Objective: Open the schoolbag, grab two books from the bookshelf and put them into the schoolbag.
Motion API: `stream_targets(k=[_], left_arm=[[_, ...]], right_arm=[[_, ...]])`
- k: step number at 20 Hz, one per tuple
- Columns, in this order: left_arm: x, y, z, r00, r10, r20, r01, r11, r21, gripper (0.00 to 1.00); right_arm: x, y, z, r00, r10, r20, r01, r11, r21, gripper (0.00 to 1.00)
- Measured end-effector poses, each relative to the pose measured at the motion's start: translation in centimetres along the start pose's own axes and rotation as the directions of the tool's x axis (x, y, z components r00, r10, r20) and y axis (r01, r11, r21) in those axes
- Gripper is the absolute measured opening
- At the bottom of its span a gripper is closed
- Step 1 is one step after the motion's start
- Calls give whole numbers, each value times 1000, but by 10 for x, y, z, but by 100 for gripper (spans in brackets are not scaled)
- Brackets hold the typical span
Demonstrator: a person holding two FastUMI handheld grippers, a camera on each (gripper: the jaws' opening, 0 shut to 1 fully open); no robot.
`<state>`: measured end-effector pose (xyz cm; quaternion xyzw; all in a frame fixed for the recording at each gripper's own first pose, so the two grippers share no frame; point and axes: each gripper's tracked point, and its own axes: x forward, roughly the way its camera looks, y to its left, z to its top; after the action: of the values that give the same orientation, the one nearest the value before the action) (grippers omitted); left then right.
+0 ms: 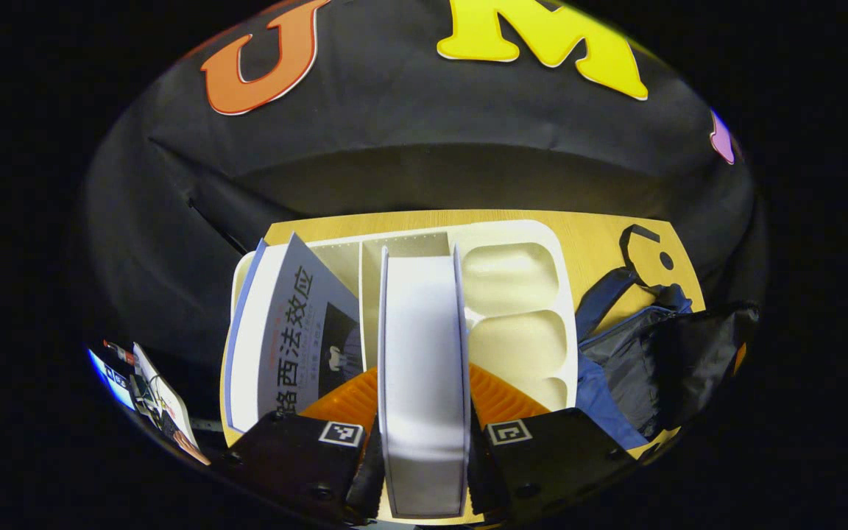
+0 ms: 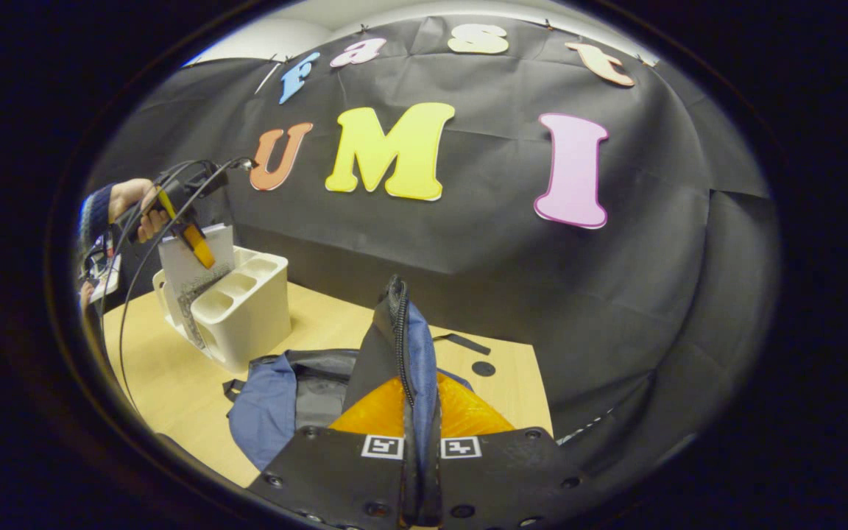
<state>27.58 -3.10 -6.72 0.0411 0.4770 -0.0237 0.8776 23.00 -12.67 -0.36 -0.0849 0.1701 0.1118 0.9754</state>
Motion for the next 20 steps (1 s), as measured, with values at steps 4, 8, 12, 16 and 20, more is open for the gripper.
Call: stream_targets(k=[4, 8, 12, 16, 20], left_arm=[[-35, -4, -23, 997, -24, 70, 25, 1000, -16, 47], [-58, -3, -58, 996, -59, 74, 64, 996, -69, 47], [-77, -4, -90, 992, -100, 82, 110, 986, -127, 47], [-98, -11, -115, 979, -167, 119, 186, 968, -170, 46], [-111, -34, -133, 953, -272, 131, 296, 929, -223, 47]], right_arm=[[-2, 6, -1, 1000, -6, 0, 6, 1000, -3, 4], [-2, 7, -1, 1000, -10, 3, 10, 1000, 9, 4], [4, 8, -4, 1000, -12, -17, 13, 999, 44, 4], [6, 12, -7, 999, -12, -34, 13, 999, 45, 4], [9, 15, -8, 999, -15, -51, 18, 999, 46, 4]])
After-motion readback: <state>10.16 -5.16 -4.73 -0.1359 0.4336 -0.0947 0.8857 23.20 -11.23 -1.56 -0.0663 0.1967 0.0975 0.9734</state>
